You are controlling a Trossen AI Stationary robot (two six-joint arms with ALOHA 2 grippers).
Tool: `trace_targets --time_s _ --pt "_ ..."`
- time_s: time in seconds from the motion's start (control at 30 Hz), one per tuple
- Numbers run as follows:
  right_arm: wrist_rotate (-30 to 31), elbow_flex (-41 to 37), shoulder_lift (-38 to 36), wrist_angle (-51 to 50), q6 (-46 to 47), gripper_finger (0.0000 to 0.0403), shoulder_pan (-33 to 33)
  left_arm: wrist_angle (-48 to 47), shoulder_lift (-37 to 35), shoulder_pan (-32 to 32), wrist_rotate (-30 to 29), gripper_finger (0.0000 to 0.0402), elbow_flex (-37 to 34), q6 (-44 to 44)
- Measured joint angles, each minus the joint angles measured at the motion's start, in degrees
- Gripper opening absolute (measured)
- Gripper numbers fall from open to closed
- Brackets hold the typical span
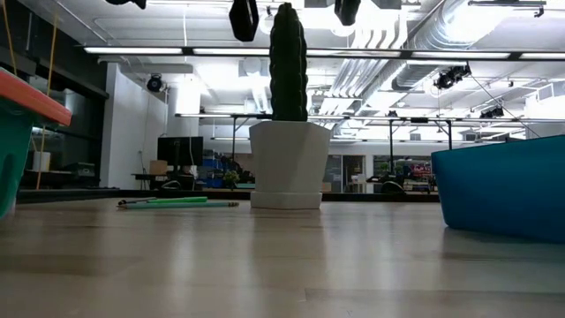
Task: Sort pens & pencils
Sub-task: Put the yellow pencil into the green bin
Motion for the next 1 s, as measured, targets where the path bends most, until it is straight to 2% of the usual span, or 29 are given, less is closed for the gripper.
trace_targets --time_s 0.27,0.5,0.8,1.0 --pt "0.02 0.00 0.00 -0.18 0.04 0.0006 -0.04 0.08 -0.02 -0.02 -0.08 0.0042 0.00 0.20" --pt "-0.26 0.00 0.00 -0.07 -0.13 0.0006 -0.02 0.09 -0.02 0.00 -0.41 0.0010 0.00 0.07" --pt "-0.22 0.00 0.00 -0.18 -0.20 0.0006 -0.04 0.11 -0.02 -0.04 -0.47 0.0039 0.00 0.44" --pt "-0.26 0.00 0.00 -0.11 -0.35 0.0006 -0.04 0.09 -0.04 -0.02 -0.56 0.0012 0.00 0.33"
